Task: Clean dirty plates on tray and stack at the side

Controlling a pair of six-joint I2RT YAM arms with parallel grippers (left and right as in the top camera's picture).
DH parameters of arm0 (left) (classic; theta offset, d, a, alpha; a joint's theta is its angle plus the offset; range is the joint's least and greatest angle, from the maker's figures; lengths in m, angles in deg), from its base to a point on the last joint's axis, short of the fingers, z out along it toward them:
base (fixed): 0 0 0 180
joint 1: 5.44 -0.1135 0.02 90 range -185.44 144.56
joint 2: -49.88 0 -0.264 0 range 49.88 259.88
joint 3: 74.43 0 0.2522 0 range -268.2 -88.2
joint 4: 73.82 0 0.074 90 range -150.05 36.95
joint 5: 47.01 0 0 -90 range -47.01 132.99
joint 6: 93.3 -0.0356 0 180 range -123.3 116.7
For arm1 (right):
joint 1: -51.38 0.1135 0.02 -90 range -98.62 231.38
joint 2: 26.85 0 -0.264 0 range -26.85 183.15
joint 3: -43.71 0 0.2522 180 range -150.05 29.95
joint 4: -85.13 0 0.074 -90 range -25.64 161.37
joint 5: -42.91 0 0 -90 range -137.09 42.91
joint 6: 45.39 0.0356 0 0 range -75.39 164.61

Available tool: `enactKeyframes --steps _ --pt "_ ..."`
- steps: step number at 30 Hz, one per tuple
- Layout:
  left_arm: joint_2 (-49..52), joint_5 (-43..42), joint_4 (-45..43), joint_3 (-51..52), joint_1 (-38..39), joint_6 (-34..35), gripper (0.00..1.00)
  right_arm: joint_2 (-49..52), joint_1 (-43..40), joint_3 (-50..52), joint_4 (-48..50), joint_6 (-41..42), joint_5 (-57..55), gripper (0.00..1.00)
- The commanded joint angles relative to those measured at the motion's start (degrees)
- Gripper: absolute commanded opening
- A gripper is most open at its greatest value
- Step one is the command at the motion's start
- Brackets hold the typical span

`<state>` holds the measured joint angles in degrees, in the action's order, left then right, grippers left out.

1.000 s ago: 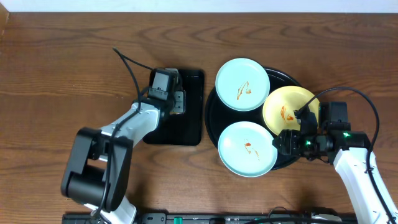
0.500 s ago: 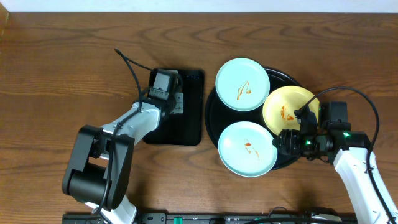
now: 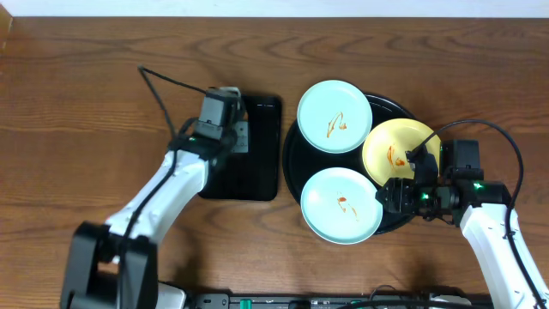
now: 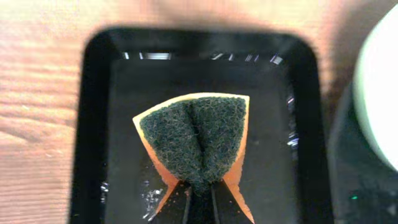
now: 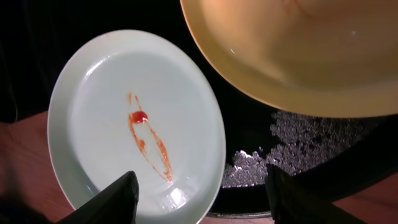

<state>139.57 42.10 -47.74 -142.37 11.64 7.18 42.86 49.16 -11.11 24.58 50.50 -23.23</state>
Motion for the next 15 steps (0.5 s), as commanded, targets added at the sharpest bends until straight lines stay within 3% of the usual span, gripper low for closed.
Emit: enactKeyframes --steps 1,15 --pt "0.09 0.96 1.44 -0.83 -0.07 -0.28 0.07 0.04 1.18 0.33 0.09 0.52 0.81 0.63" --pt "12.07 0.87 2.51 0.00 0.04 -0.28 0.08 0.04 1.20 0.33 -0.26 0.55 0.81 0.64"
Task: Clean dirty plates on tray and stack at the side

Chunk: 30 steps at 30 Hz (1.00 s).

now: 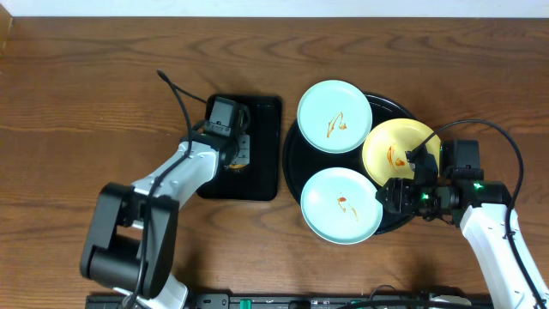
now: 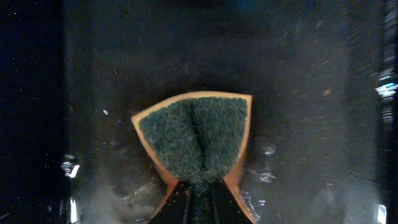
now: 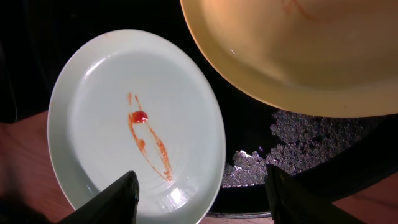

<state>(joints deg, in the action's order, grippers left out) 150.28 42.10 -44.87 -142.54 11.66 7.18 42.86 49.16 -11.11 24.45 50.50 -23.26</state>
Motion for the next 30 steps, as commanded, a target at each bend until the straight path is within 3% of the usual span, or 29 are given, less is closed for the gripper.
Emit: enactKeyframes --steps 1,9,16,22,30 --pt "1.73 0.66 -0.66 0.17 0.02 -0.28 0.07 0.04 1.18 0.33 -0.13 0.55 0.83 0.64" --pt "2.34 -16.81 -6.71 0.11 0.72 -0.57 0.07 0.04 1.18 0.33 -0.31 0.55 0.83 0.64" --pt "1.57 -11.28 -6.47 0.04 1.36 -0.28 0.07 0.04 1.20 0.33 -0.42 0.52 0.81 0.64" --pt "-3.85 -11.28 -6.36 -0.02 1.36 -0.02 0.08 0.04 1.18 0.33 -0.44 0.50 0.81 0.64" --pt "-7.30 -12.20 -1.31 -0.02 1.36 5.99 0.08 0.07 1.20 1.29 -0.68 0.52 0.85 0.61"
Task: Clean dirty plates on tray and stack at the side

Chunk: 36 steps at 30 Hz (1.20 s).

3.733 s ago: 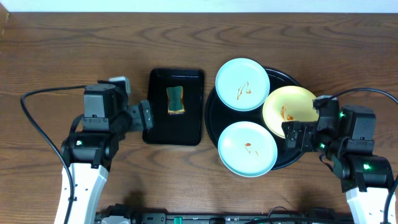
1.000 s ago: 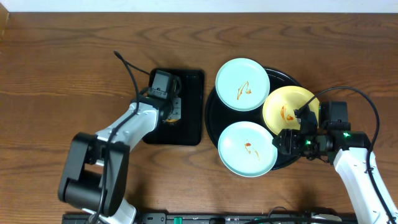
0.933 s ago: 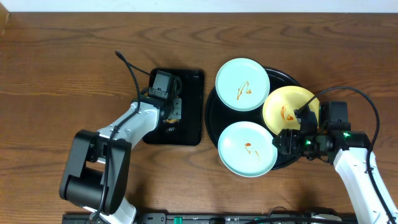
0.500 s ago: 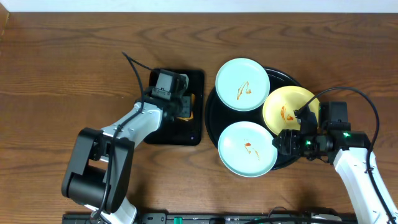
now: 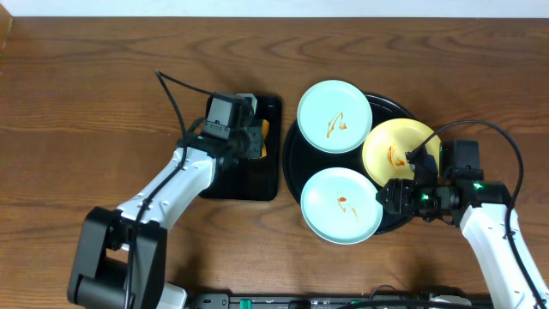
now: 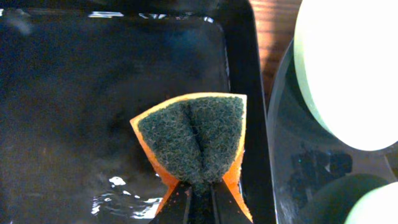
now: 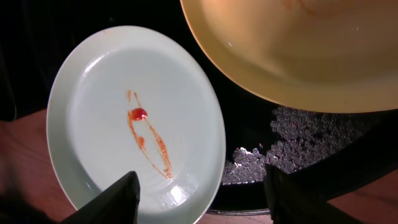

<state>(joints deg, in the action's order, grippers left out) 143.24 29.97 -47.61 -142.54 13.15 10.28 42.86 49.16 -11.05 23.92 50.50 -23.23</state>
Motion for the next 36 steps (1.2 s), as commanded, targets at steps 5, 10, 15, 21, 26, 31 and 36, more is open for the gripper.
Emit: enactKeyframes --steps 5,10,15,21,26,31,36 --pt "-0.28 -0.04 4.42 -0.02 -0.13 3.04 0.07 0.07 1.18 4.70 1.64 0.63 0.83 0.55" --pt "-0.26 -0.04 5.09 -0.02 -0.13 3.04 0.08 0.07 1.20 8.46 6.84 3.61 0.85 0.45" --pt "-0.26 -0.07 5.11 -0.02 -0.13 3.08 0.08 0.07 1.20 10.91 11.52 5.09 1.36 0.38" --pt "-0.26 -0.07 5.38 -0.02 -0.13 3.06 0.07 0.07 1.20 15.19 17.14 7.98 2.16 0.31" --pt "-0.28 -0.04 5.35 -0.02 -0.13 3.06 0.07 0.07 1.20 16.81 21.16 9.40 4.04 0.24" --pt "-0.28 -0.04 5.53 -0.02 -0.13 3.06 0.07 0.07 1.20 16.81 21.33 9.53 4.04 0.07" --pt "-0.81 -0.07 5.99 -0.02 -0.13 3.23 0.08 0.04 1.20 16.81 21.31 9.53 4.04 0.01"
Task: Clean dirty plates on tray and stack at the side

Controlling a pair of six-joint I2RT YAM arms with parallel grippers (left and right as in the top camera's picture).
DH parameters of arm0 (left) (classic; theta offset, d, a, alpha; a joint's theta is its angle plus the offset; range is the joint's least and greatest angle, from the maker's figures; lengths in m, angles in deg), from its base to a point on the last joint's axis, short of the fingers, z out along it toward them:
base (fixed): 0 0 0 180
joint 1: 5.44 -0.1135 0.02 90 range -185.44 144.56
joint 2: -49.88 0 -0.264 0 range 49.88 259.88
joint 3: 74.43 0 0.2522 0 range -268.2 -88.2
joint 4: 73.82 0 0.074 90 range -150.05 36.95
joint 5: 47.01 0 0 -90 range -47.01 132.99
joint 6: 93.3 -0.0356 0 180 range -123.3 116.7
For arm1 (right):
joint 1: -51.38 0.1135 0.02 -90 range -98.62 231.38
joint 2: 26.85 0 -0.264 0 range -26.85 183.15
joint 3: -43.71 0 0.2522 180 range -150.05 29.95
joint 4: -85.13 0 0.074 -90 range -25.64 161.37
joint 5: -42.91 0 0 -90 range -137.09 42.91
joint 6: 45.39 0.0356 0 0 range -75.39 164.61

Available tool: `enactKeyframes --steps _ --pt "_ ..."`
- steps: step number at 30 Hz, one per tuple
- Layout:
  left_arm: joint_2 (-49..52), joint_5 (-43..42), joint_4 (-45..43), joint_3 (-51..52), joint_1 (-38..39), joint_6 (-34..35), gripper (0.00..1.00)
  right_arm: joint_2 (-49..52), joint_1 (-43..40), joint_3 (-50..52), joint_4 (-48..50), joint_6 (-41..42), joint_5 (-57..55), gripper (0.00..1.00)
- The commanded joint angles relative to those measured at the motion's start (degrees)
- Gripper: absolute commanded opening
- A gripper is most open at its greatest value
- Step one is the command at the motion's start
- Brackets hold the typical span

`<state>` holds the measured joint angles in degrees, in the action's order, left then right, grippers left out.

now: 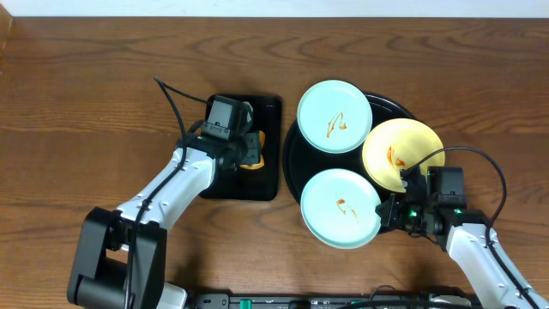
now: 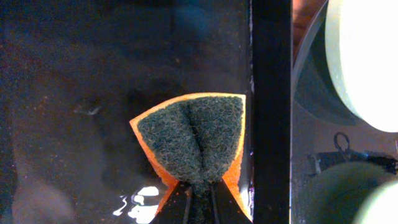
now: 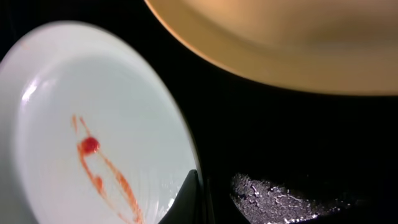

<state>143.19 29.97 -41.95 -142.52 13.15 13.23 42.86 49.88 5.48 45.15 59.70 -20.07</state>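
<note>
Three sauce-smeared plates sit on the round black tray [image 1: 403, 107]: a pale one at the far side [image 1: 334, 105], a yellow one [image 1: 403, 146] at the right, and a pale one nearest me [image 1: 340, 206]. My right gripper [image 1: 388, 212] is shut on the right rim of that near plate [image 3: 93, 124], one finger [image 3: 191, 194] lying on the rim's top. My left gripper [image 1: 244, 159] is shut on a folded orange sponge with a green scouring face [image 2: 191, 140], held low inside the black rectangular basin [image 1: 221, 184], close to its right wall [image 2: 270, 93].
The basin holds a film of water [image 2: 146, 196]. Round tray and basin stand side by side with a narrow gap. Wet droplets lie on the tray floor [image 3: 280, 196]. Bare wooden table [image 1: 86, 103] spreads to the left and behind.
My right gripper, then open astride the near pale plate's rim, is now lower and shut on that rim. The left gripper has shifted the sponge slightly nearer within the basin.
The left gripper held the sponge above the basin's far end, then down in the basin's water, then raised near the basin's right edge, and now low beside that wall. My right gripper stayed open over the near plate at each earlier moment and is now shut on its rim.
</note>
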Motion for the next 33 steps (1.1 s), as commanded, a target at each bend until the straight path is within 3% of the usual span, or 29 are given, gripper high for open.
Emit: enactKeyframes --steps 1,14,20,33 --pt "-1.07 -0.04 0.37 -0.04 -0.13 0.28 0.07 0.04 0.48 0.28 0.11 0.33 0.87 0.01" --pt "-4.39 -0.37 0.33 -0.04 -0.13 0.31 0.08 0.04 0.48 0.26 3.21 2.45 0.63 0.01" --pt "-4.44 -6.73 -1.29 -0.09 0.46 0.04 0.07 0.04 0.48 0.26 6.80 4.07 -0.74 0.01" --pt "-4.52 -5.40 -2.12 -0.13 1.27 0.28 0.08 0.04 0.48 0.26 6.49 4.61 -1.70 0.01"
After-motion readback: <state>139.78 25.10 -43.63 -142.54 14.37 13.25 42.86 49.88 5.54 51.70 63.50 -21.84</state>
